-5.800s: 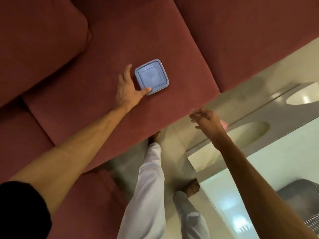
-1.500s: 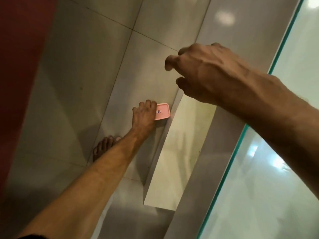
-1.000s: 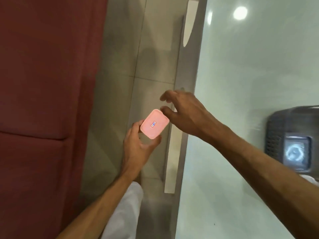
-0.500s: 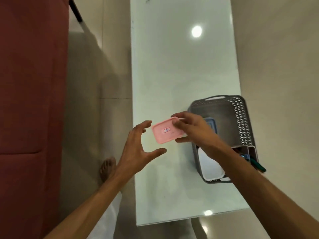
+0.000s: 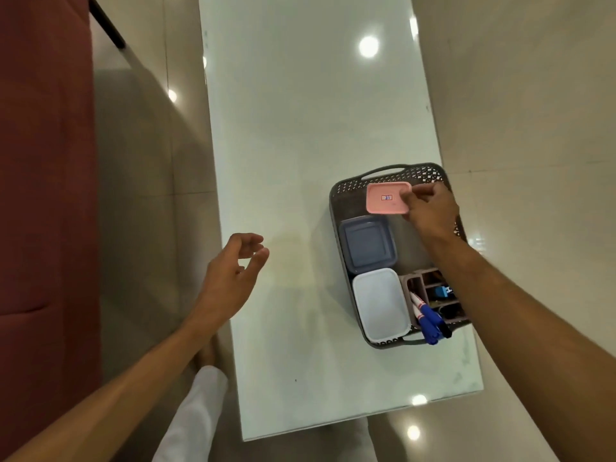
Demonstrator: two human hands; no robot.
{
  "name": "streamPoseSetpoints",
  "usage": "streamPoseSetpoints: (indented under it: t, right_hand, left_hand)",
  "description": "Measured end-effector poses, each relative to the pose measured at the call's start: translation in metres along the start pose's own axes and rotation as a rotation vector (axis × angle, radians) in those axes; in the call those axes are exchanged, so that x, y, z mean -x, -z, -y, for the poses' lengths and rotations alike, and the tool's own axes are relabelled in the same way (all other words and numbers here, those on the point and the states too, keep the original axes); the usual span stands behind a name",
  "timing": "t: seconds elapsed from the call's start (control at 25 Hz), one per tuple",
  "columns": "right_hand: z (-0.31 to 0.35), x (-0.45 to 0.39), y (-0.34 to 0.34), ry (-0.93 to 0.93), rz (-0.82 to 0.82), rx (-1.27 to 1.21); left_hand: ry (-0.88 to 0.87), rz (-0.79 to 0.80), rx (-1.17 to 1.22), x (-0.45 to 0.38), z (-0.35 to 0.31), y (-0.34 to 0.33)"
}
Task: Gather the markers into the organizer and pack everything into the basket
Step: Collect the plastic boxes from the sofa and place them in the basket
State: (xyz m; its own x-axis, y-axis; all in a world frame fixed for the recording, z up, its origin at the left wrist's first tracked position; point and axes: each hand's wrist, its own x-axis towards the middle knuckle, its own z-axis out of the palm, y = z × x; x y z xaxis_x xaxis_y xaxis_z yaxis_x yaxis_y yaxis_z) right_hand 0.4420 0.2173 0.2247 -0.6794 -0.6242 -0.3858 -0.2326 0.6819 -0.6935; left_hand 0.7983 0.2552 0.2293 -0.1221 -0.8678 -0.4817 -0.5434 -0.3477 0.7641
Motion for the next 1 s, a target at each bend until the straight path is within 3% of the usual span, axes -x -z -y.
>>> streamPoseSetpoints:
  t: [0.16, 0.36, 0.52, 0.72, 1.0]
  right_hand:
    - [-0.018, 0.005, -0.017, 0.097, 0.074, 0.126]
    - [-0.024, -0.001, -0.007, 0.108, 0.460, 0.225]
    - [-0.014, -0.008, -0.001, 0.157, 0.644, 0.384]
    - [-0.003, -0.009, -0.009, 0.330, 0.650, 0.642]
    - [0.001, 0.000, -0.008, 0.177, 0.815, 0.546]
  left_hand:
    - [0.057, 0.007, -0.028, 0.007, 0.015, 0.013]
    - [0.094, -0.012, 0.031, 0.021, 0.023, 0.009]
    - [0.090, -0.085, 0.091, 0.038, 0.023, -0.002]
    - [0.127, -0.233, 0.153, 0.058, 0.025, -0.021]
    - [0.222, -0.383, 0.306, 0.114, 0.027, -0.060]
